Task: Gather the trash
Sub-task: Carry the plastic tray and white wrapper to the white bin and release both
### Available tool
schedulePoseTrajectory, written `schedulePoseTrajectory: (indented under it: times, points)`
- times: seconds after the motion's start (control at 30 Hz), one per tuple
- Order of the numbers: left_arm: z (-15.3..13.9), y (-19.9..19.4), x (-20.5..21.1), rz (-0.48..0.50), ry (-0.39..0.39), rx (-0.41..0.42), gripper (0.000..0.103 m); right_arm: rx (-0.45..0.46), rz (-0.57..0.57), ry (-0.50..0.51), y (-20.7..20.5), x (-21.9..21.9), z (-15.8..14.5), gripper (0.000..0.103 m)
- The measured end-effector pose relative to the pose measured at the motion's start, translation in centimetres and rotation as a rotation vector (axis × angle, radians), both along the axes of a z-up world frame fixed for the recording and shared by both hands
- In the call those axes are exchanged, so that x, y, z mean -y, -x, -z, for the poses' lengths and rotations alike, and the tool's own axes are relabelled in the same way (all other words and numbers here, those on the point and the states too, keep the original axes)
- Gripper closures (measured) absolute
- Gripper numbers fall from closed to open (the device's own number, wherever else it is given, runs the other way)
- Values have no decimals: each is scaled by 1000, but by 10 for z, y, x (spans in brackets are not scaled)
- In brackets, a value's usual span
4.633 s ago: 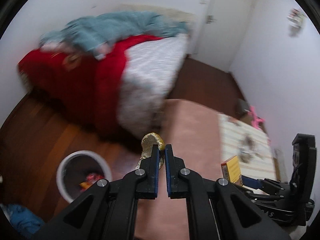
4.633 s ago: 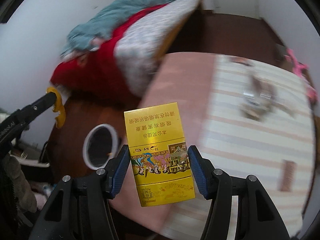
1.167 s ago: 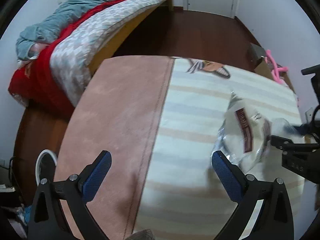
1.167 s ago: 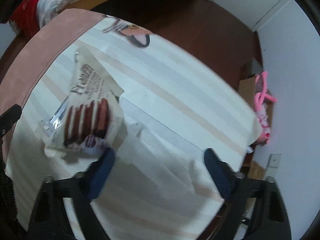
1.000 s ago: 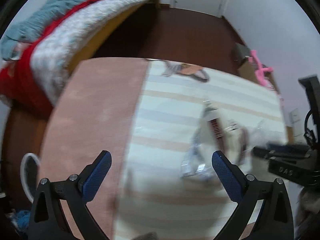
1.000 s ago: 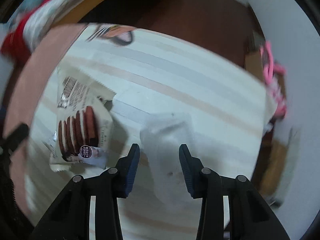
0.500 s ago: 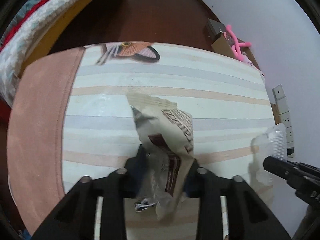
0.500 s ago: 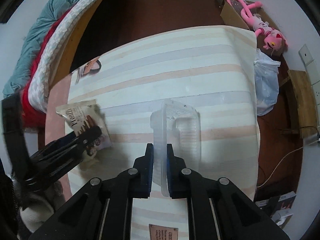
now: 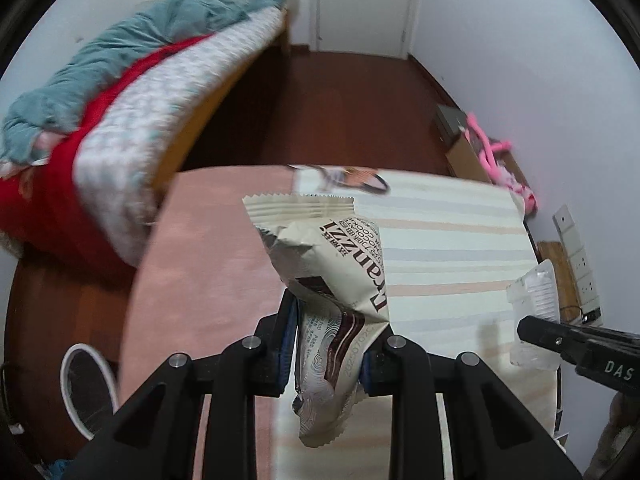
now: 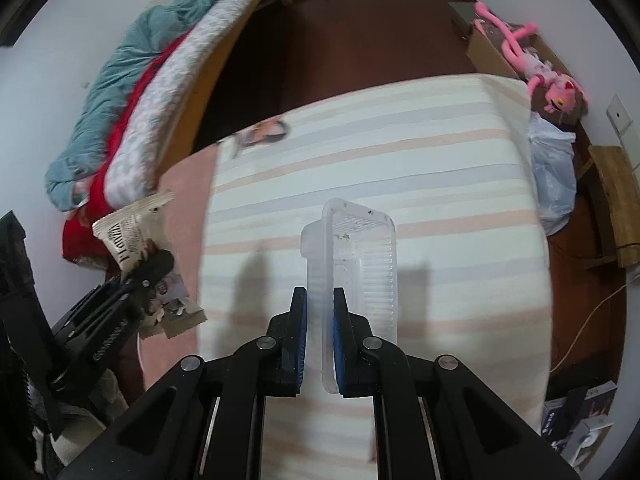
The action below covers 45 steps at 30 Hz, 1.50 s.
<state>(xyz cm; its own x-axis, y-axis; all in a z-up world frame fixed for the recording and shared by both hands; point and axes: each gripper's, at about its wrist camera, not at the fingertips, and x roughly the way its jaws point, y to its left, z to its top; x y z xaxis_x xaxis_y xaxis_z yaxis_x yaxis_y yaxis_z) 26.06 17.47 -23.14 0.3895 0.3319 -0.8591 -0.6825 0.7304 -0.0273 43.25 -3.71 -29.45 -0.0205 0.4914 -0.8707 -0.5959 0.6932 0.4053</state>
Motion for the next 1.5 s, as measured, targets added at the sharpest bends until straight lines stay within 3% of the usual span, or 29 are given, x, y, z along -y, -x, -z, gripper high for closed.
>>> schedulePoseTrajectory:
  times: [0.3,0.47,0.77,0.97,1.2,1.37,1.5]
  points:
    - [-69,130,-23,-127,-101,69,81,32,-132,-92,109,-39,-51,91]
    - [-92,206,-45,-205,-126,84,81,35,-232,-152,179,-74,-82,91]
    - [-96,324,-95,-336,-127,73,81,-15,-426,-212,314,-162,-102,91]
    - [-63,396,-140,-441,-51,43,81,-53,-545,-176,396,-235,-80,91]
    - [29,468,-202,-565,246,34,81,-100,-637,-53,461,-315,-11,91]
    - [96,499,-243,-643,440,54,78,-141,-675,59,492,-367,60,91]
    - [138,508,-269,-682,553,58,78,-183,-692,139,507,-400,112,91]
